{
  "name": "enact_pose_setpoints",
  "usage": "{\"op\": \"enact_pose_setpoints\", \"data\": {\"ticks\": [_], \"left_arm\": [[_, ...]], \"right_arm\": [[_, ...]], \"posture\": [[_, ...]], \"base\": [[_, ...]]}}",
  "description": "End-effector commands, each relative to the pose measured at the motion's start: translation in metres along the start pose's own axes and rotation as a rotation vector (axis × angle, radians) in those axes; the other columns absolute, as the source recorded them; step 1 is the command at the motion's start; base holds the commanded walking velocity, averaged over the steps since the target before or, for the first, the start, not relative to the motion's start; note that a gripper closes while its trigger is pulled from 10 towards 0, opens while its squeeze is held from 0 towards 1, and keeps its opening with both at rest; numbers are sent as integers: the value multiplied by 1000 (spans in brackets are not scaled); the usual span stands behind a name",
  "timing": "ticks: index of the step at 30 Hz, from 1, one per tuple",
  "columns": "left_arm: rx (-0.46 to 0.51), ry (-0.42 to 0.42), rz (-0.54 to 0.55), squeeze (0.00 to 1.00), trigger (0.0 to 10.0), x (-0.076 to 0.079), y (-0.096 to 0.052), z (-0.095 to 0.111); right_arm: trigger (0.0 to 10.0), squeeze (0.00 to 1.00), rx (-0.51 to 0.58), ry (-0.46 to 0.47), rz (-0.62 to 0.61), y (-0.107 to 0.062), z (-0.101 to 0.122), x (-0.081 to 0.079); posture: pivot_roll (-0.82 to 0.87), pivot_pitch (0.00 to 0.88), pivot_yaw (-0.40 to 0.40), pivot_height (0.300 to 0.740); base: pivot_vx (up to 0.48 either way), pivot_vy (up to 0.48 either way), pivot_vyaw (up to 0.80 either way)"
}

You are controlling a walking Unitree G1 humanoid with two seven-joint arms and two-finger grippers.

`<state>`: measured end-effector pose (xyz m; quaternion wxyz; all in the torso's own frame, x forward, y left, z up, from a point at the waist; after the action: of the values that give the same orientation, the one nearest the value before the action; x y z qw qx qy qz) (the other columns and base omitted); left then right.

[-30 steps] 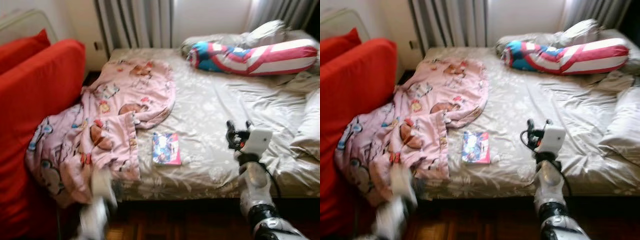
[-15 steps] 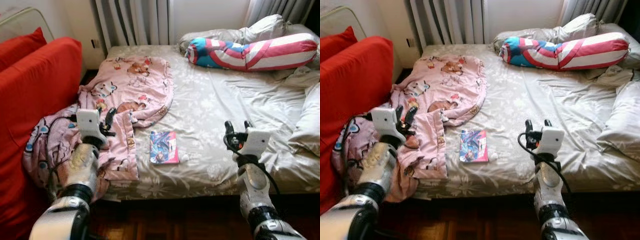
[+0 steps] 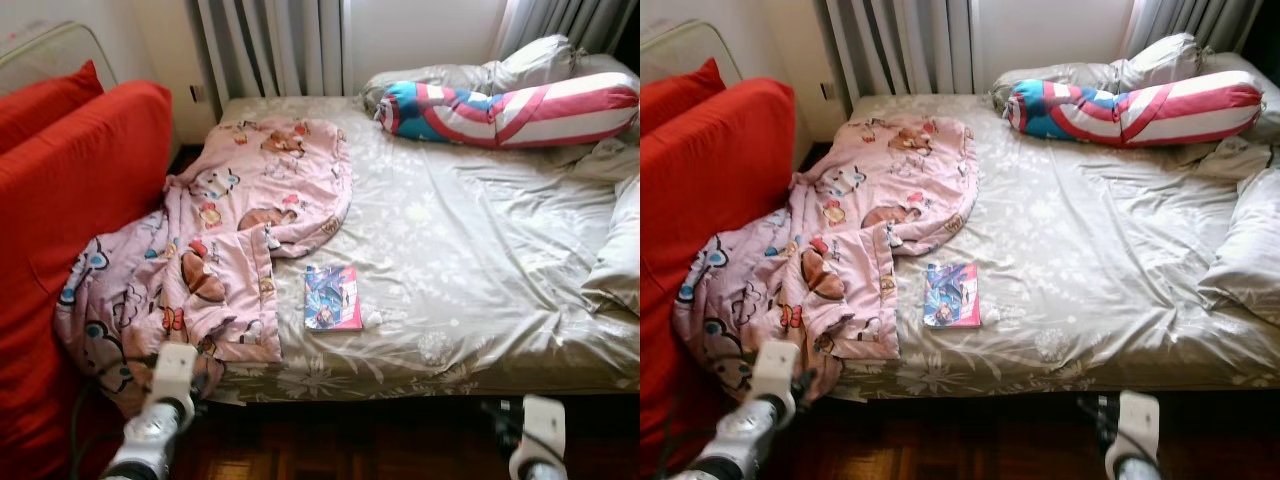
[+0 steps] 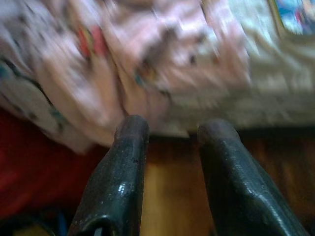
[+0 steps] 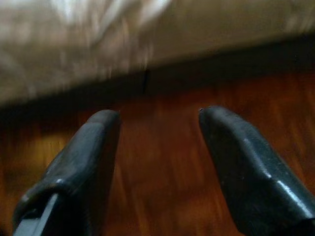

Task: Clean up the room

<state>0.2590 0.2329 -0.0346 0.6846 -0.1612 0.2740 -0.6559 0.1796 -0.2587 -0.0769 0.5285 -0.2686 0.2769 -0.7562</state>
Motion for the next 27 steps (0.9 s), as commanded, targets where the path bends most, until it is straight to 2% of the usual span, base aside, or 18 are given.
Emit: {"op": "enact_pose_setpoints", "data": {"ticks": [1,2,4,6,7,9,10,11,15,18,21,27], "left_arm": [[-64,17,-37,0,10000,9,-3,-15],[-64,17,-37,0,10000,9,-3,-15],[-68,69,-65,0,10000,18,0,-10],[-79,72,-69,0,10000,20,1,-10],[-116,28,-77,0,10000,24,0,-15],[-116,28,-77,0,10000,24,0,-15],[-131,18,-78,0,10000,25,-1,-18],[-176,34,-90,0,10000,26,-6,-33],[-221,30,-89,0,10000,24,-14,-50],[-237,80,-127,0,10000,31,-15,-55],[-269,31,-103,0,10000,34,-15,-57],[-281,0,-106,0,10000,37,-16,-58]], "right_arm": [[10000,0,-81,25,6,-5,-22,-7],[10000,0,-81,25,6,-5,-22,-7],[10000,0,-97,32,24,-7,-27,-15],[10000,0,-97,32,32,-7,-27,-19],[10000,0,-94,45,47,-6,-23,-27],[10000,0,-94,45,47,-6,-23,-27],[10000,0,-94,52,51,-5,-21,-29],[10000,0,-92,40,74,-3,-17,-34],[10000,0,-89,38,82,-2,-14,-35],[10000,0,-104,40,91,-4,-20,-34],[10000,0,-131,36,113,-7,-29,-36],[10000,0,-145,36,124,-9,-33,-38]], "posture": [[-78,0,23,740],[-78,0,23,740],[-75,0,24,740],[-74,0,30,740],[-77,0,39,740],[-77,0,39,740],[-77,0,39,740],[-68,0,37,740],[-73,0,37,740],[-70,0,32,740],[-68,0,26,740],[-65,0,15,740]], "base": [[0,0,0],[0,0,0],[0,0,0],[0,0,0],[0,0,0],[0,0,0],[0,0,0],[0,0,0],[0,0,0],[0,0,0],[0,0,0],[0,0,0]]}}
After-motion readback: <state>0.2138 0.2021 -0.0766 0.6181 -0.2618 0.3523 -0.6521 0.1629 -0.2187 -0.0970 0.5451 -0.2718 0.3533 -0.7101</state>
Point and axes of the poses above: a point about 5 cm out from each wrist's last joint towards the gripper, its own y axis pointing out of the wrist towards the gripper, its own z axis along the axis of the wrist's last joint, x = y × z, the point moved 1 cm from there along y, pointing out of the wrist towards the gripper, and after that the axes turned 1 degree about -y, right-handed, at the moved point
